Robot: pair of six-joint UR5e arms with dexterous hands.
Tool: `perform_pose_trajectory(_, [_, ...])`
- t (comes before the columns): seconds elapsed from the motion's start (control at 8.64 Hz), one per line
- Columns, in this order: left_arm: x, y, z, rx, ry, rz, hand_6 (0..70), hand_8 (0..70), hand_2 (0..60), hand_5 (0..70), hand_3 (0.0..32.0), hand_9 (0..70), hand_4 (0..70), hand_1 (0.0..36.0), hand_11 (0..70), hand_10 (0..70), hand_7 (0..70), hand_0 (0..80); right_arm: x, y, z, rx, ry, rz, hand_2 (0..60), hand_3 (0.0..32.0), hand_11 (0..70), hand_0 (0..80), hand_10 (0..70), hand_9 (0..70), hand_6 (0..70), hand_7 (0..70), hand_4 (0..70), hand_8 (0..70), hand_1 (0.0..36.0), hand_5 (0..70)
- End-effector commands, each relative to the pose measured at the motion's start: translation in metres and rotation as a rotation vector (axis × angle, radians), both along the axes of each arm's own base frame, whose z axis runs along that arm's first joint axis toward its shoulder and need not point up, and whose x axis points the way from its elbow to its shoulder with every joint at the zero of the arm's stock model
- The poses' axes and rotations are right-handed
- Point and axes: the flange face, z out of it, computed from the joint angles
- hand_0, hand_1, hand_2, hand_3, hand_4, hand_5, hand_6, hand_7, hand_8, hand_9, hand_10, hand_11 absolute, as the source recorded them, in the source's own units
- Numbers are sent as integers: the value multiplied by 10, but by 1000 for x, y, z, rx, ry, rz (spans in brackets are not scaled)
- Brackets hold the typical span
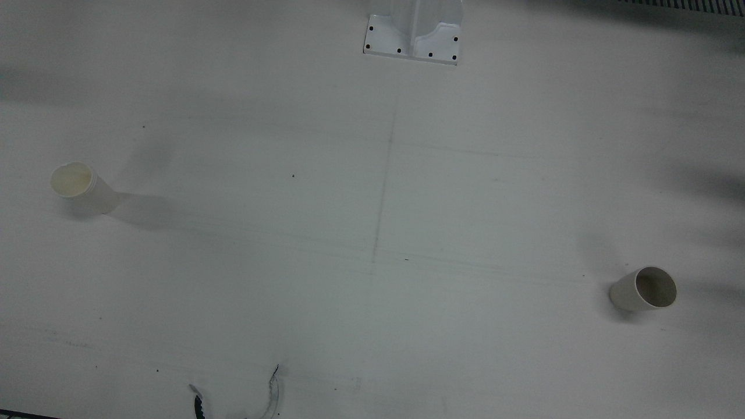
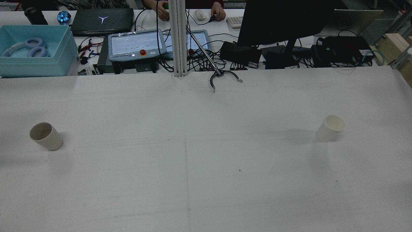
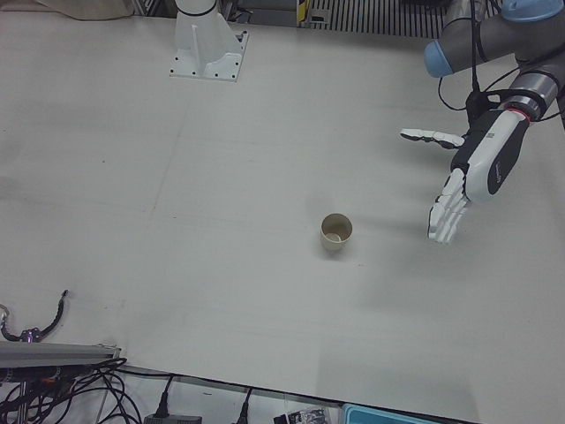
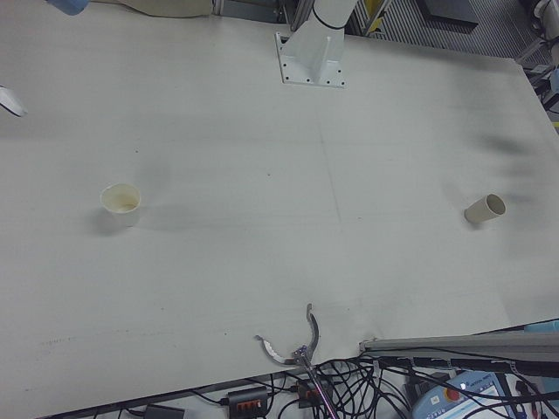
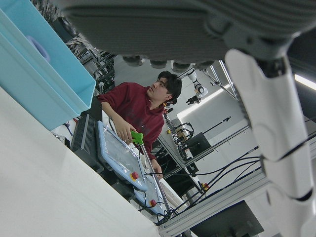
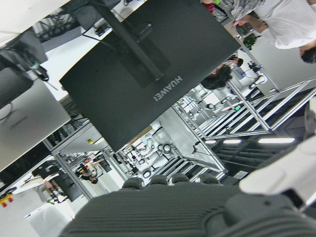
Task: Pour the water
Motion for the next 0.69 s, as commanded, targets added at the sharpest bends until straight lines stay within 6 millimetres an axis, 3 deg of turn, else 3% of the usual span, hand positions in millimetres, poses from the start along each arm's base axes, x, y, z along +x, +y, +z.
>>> perform_pose_trajectory(0.0, [-3,48,75,14,-54,-5,0,0,91,0,0,0,0,158,0,0,0,433,-3,10,73,-127,32,39,259,0,0,79,0,0,0,0,0,0,98,0])
perform_pose_trajectory(0.23, [-3,55,84,-6,-59,-1,0,0,92,0,0,0,0,161,0,0,0,441,-5,4,68,-115,5,54,262,0,0,104,0,0,0,0,0,0,104,0])
perform_pose_trajectory(0.35, [1,59,104,-32,-58,12,0,0,90,0,0,0,0,164,0,0,0,448,-7,6,70,-123,-32,47,259,0,0,109,0,0,0,0,0,0,104,0])
perform_pose_trajectory(0.46, [1,66,137,-29,-53,17,0,0,89,0,0,0,0,171,0,0,0,455,-7,8,69,-127,-101,40,259,0,0,116,0,0,0,0,0,0,106,0])
perform_pose_trajectory(0.58, [3,71,155,-41,-60,21,0,0,88,0,0,0,0,186,0,0,0,465,-6,8,60,-119,-227,35,260,0,0,130,0,0,0,0,0,0,109,0])
